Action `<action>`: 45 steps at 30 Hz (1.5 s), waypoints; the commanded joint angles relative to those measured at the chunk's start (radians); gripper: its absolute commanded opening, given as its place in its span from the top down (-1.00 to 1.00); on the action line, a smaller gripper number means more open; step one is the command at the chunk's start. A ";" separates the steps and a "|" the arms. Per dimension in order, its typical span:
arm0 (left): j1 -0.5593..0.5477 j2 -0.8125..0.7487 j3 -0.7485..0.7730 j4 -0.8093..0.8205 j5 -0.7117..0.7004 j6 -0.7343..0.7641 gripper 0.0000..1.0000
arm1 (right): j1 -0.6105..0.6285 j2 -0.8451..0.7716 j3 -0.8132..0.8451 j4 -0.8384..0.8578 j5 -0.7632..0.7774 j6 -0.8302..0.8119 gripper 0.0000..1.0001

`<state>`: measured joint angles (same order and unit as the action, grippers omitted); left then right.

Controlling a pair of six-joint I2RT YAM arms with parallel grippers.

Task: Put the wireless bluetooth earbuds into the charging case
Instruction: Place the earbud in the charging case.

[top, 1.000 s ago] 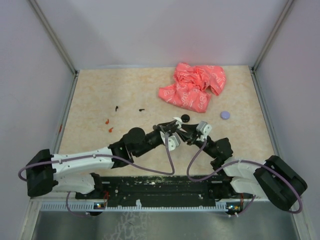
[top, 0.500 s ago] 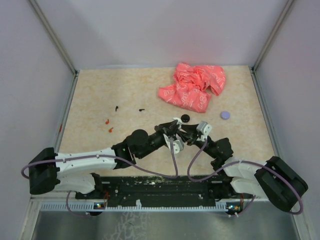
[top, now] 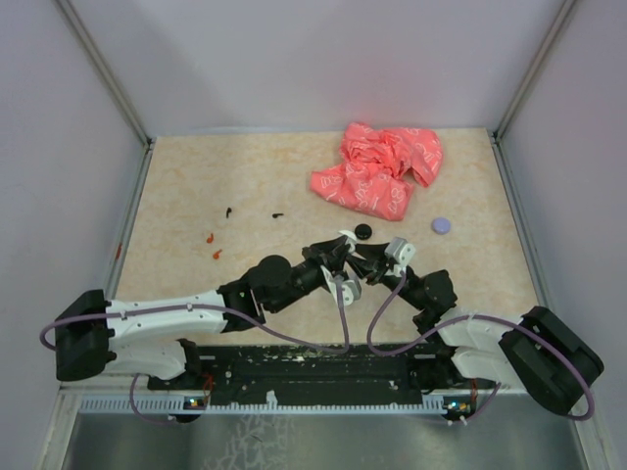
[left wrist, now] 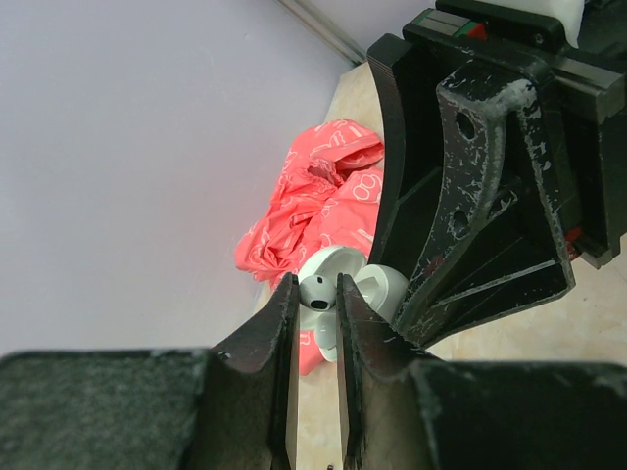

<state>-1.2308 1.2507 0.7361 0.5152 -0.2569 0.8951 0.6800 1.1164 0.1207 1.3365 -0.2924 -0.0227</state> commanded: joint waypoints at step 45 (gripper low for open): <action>-0.097 -0.006 0.043 -0.198 -0.078 -0.048 0.28 | 0.002 -0.029 0.017 0.098 0.019 0.009 1.00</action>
<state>-1.3121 1.2457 0.7761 0.3431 -0.3481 0.8902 0.6804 1.1118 0.1173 1.3224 -0.2935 -0.0231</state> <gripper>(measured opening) 0.338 0.235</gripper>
